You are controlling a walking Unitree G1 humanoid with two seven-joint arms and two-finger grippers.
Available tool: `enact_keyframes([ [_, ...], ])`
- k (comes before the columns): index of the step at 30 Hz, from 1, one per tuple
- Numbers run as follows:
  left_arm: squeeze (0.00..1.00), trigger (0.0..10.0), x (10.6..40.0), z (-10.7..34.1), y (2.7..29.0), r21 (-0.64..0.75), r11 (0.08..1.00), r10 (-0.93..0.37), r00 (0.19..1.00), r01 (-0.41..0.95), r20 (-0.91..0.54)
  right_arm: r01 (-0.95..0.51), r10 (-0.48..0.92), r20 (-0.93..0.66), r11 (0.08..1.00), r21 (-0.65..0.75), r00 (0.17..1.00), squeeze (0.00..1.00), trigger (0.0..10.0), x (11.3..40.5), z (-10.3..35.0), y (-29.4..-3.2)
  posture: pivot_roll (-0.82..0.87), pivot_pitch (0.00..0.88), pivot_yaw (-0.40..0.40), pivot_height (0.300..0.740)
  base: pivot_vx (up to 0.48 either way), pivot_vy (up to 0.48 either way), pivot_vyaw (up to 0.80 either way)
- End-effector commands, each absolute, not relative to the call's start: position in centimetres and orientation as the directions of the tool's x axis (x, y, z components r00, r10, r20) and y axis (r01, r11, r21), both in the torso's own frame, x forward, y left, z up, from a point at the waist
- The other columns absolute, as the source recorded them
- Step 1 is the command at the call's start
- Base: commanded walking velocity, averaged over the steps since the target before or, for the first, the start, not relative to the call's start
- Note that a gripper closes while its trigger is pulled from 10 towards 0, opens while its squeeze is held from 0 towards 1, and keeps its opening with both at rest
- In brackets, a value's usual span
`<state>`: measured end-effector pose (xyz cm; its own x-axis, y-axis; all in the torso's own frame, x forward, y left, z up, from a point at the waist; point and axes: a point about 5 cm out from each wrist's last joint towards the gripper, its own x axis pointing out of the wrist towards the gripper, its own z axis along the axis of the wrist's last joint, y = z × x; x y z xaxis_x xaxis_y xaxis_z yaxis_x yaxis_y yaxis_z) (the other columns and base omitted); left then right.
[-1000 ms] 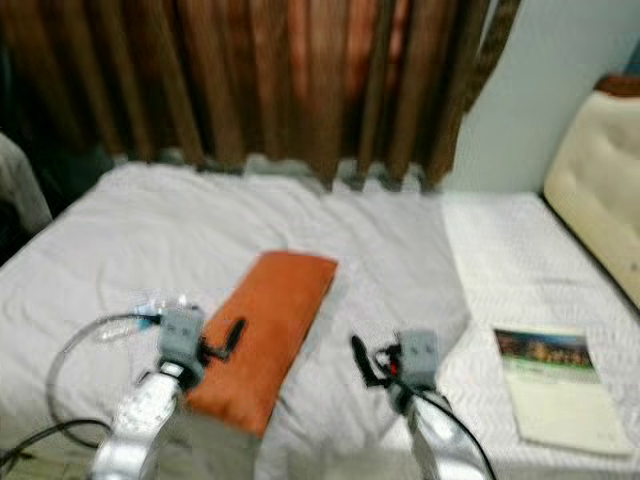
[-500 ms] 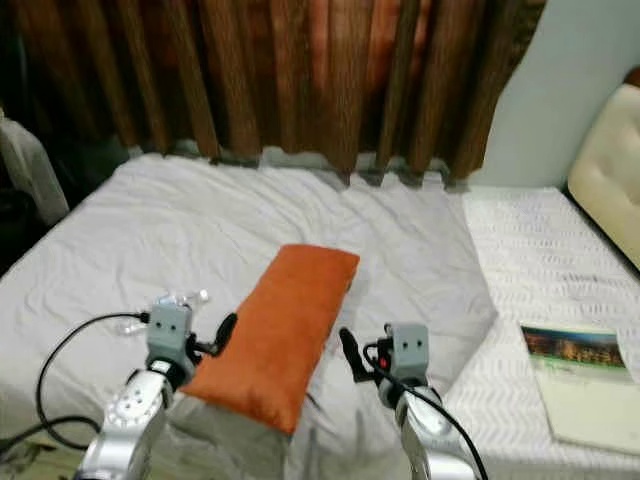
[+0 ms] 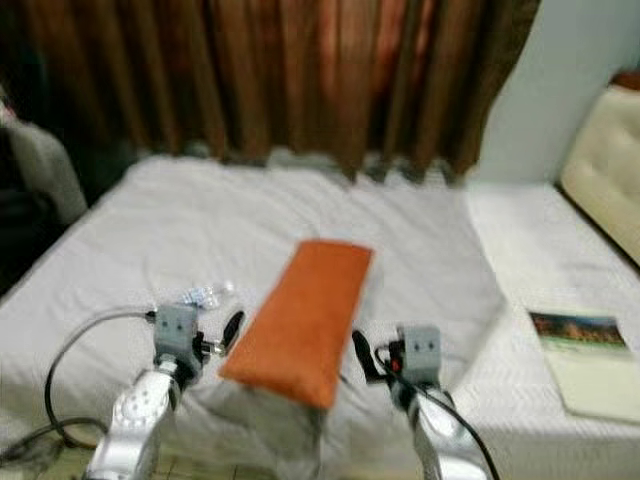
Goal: Clean up the room
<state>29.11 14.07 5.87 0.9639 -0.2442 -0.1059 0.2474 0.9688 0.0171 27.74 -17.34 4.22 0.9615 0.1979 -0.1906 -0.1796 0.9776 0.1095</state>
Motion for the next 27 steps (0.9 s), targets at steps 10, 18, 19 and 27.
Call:
enact_keyframes([
  [10,0.0,10.0,29.9,6.91,14.38,0.057,0.967,-0.243,0.967,0.248,-0.074,-0.205,0.222,-0.193,0.973,0.105,0.956,0.0,10.0,28.31,4.39,-16.78,0.02,0.0,-0.044,0.74,0.34,0.338,-0.12],
  [18,0.0,10.0,29.79,6.9,14.21,0.057,0.967,-0.246,0.967,0.25,-0.073,-0.207,0.224,-0.199,0.973,0.104,0.954,0.0,10.0,28.29,4.3,-16.71,0.02,0.0,-0.047,0.74,0.407,0.25,-0.8],
  [19,0.0,10.0,29.77,6.87,14.18,0.058,0.966,-0.247,0.966,0.252,-0.075,-0.202,0.221,-0.201,0.973,0.107,0.954,0.0,10.0,28.27,4.28,-16.73,0.02,0.0,-0.047,0.74,0.412,0.244,-0.8],
  [27,0.0,10.0,30.04,6.42,14.13,0.131,0.96,-0.232,0.965,0.247,-0.118,-0.19,0.207,-0.19,0.976,0.103,0.96,0.0,10.0,28.24,4.34,-16.82,0.02,0.0,-0.045,0.74,0.396,0.0,-0.6],
])
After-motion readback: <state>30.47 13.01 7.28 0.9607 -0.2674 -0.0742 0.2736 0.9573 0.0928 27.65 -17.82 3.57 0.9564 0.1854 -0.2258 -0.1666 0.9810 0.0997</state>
